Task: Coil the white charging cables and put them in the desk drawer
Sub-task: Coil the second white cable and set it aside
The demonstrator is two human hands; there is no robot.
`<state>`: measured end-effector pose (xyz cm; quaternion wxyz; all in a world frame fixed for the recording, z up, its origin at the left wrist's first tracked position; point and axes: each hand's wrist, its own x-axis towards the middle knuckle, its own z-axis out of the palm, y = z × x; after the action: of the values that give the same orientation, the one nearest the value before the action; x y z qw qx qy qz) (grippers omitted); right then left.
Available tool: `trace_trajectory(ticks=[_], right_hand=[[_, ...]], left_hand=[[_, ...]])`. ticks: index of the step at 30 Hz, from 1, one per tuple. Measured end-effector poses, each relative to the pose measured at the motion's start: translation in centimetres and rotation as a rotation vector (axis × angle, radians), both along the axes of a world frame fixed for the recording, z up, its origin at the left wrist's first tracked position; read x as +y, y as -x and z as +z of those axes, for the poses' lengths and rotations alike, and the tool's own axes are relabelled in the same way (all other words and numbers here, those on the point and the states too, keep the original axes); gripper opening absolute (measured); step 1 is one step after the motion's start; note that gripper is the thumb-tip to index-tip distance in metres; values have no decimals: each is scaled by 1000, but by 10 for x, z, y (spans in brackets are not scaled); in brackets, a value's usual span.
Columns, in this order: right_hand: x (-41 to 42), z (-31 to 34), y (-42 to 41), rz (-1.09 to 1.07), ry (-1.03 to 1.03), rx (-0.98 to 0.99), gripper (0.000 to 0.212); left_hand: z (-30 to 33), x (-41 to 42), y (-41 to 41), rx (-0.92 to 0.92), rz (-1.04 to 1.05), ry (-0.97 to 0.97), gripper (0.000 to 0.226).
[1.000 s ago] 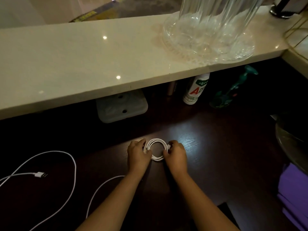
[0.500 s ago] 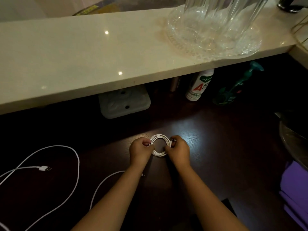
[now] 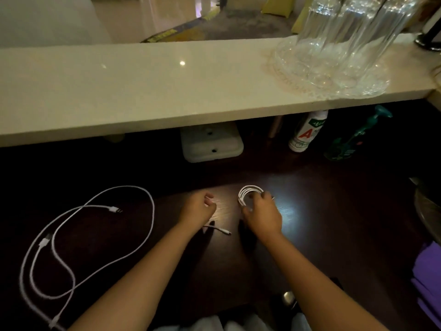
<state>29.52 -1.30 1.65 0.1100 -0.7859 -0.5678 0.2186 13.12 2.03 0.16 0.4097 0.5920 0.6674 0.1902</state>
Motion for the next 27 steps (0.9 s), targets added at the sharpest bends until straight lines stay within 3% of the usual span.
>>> trace_trajectory(ticks=[4,9,14,20,23,27], right_hand=[[-4,4,65,444,-65,-69,34],[-15,-5,124,752,-144,-143,38],[-27,-25,144,881,-136,-221,36],[-32,-42,140,898,-111,-351,20],[-31,-41,141,945,-187,-372,28],[-20,-27,138,936,-195,-177,8]], left_hand=[[28,-33,70,295,-97,-245,27],[36,-79,145,529,-34,-380,29],[15,-120,168,580,26,-326,30],[-18,-145,126,599,-101,-106,40],[-21,-138,108,453,-61,-44,32],[-17,-119,112,-32,225,65,17]])
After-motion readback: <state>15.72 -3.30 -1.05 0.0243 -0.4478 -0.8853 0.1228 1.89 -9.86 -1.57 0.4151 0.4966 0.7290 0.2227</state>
